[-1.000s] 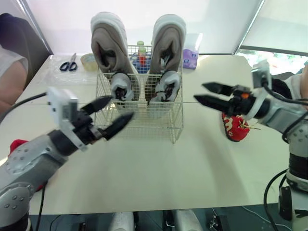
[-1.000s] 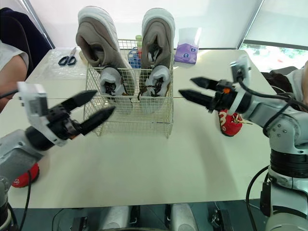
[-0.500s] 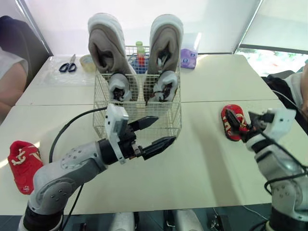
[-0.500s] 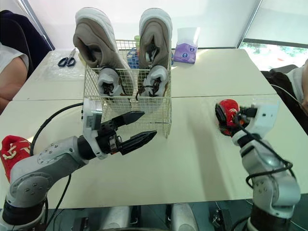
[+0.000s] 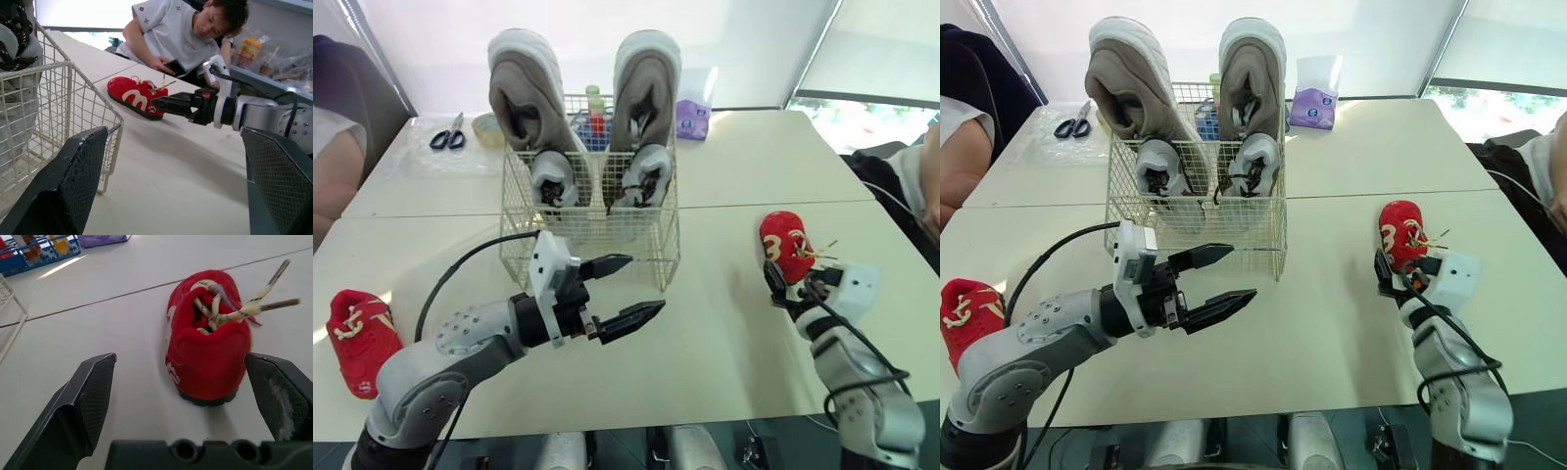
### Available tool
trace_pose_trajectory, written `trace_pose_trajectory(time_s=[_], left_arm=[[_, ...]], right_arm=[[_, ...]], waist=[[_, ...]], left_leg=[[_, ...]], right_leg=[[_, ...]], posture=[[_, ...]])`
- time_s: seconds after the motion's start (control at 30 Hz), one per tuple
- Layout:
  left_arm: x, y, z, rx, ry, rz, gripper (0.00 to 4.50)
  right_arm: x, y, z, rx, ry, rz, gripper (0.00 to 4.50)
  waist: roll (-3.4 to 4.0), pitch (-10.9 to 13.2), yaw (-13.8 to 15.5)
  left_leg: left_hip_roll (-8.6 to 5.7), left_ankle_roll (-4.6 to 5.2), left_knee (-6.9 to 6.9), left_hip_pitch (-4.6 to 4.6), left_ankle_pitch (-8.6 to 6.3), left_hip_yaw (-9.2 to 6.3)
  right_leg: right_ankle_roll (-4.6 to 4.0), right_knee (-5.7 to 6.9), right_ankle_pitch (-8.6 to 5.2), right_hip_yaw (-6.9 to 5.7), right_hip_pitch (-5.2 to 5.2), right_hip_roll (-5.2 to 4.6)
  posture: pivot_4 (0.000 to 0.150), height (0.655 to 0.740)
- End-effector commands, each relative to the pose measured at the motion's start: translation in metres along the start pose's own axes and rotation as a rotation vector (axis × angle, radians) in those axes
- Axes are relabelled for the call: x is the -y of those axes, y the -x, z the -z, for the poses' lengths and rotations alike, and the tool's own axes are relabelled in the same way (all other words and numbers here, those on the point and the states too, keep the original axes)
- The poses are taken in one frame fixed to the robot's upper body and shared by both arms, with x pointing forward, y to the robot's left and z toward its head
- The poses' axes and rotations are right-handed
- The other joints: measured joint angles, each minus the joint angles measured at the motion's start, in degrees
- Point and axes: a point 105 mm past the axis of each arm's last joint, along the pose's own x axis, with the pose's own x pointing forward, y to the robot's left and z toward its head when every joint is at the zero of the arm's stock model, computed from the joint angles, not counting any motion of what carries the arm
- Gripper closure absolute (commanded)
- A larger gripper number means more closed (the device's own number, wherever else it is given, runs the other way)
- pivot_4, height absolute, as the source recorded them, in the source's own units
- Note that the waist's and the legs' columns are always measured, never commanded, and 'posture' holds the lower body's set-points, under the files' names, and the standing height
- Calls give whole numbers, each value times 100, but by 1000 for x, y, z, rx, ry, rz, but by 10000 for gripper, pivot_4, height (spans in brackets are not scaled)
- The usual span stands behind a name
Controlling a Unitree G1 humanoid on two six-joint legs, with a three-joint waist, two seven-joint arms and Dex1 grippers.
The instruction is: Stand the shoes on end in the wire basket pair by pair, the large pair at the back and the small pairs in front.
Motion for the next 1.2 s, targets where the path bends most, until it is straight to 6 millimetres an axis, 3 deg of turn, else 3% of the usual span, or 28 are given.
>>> trace_pose_trajectory(time_s=[0.03, 0.17, 0.3, 0.37, 0.43, 0.53, 0.67, 0.77, 0.87, 0.93, 1.03, 1.2], left_arm=[[2, 1, -4, 28, -30, -16, 379], [-1, 5, -5, 23, -42, -47, 0], [-2, 8, -4, 21, -47, -64, 0], [-2, 9, -5, 26, -44, -73, 0], [-5, 11, -11, 50, -25, -81, 0], [-11, 22, -33, 110, 22, -67, 0], [-31, 43, -83, 217, 33, -70, 0], [-47, 55, -116, 260, -4, -109, 0], [-75, 68, -138, 241, -9, -238, 0], [-94, 78, -153, 240, -17, -351, 0], [-98, 98, -184, 354, 80, -285, 0], [-84, 113, -198, 316, 136, -187, 0]], right_arm=[[4, -17, 7, 4, -12, 42, 0], [3, -29, 18, -7, -27, 28, 12527], [1, -31, 20, -6, -17, 20, 31977], [4, -32, 16, 10, -13, 26, 39185], [8, -34, 3, 52, 6, 39, 42355], [15, -43, -49, 210, 39, 56, 42355], [14, -52, -167, 518, 103, 5, 42355], [-19, -41, -245, 698, 189, -192, 42355], [-72, -15, -289, 784, 322, -499, 42355], [-108, 8, -300, 795, 393, -729, 42355], [-167, 41, -285, 733, 484, -1126, 42355], [-205, 69, -248, 628, 651, -1460, 42355]], waist=[[-1, -1, -3], [-1, -1, -15], [-1, -3, -49], [-1, -3, -85], [-1, -3, -103], [5, 1, -114], [66, 39, -111], [84, 55, -109], [79, 53, -113], [77, 52, -116], [77, 55, -125], [72, 58, -98]], left_leg=[[0, 0, 0, -2, 0, 0], [0, 0, 0, -1, 0, -1], [2, 0, 0, 3, 0, -1], [3, 0, 0, 6, 0, -3], [3, 0, 0, 6, 0, -3], [3, 0, 0, 6, 0, -1], [-4, 4, 10, -8, 3, 5], [-26, 13, 1, -18, 8, 2], [-15, 15, -9, -17, 6, -16], [3, 21, -15, -19, 1, -23], [17, 22, -19, -22, 0, -18], [21, 22, -13, -24, 0, -11]], right_leg=[[-1, 0, 1, 0, -1, 0], [-13, 0, 10, 0, 0, 1], [-12, 0, 10, 0, 3, 1], [-12, 0, 10, 0, 7, 2], [-11, 0, 11, -1, 8, 1], [0, 1, 18, 0, 6, -1], [-6, 8, 25, 3, -12, -1], [1, 7, 29, 4, -24, -2], [15, -1, 20, 12, -15, 30], [15, -8, 20, 49, -15, 66], [14, -4, 20, 75, -25, 77], [15, -2, 21, 75, -26, 63]], posture=[[1500, 7400], [1500, 7400], [1500, 7400], [1500, 7400], [1500, 7400], [1500, 7400], [1500, 7400], [1500, 7400], [1500, 7400], [1500, 7400], [1500, 7400], [1500, 7400]])
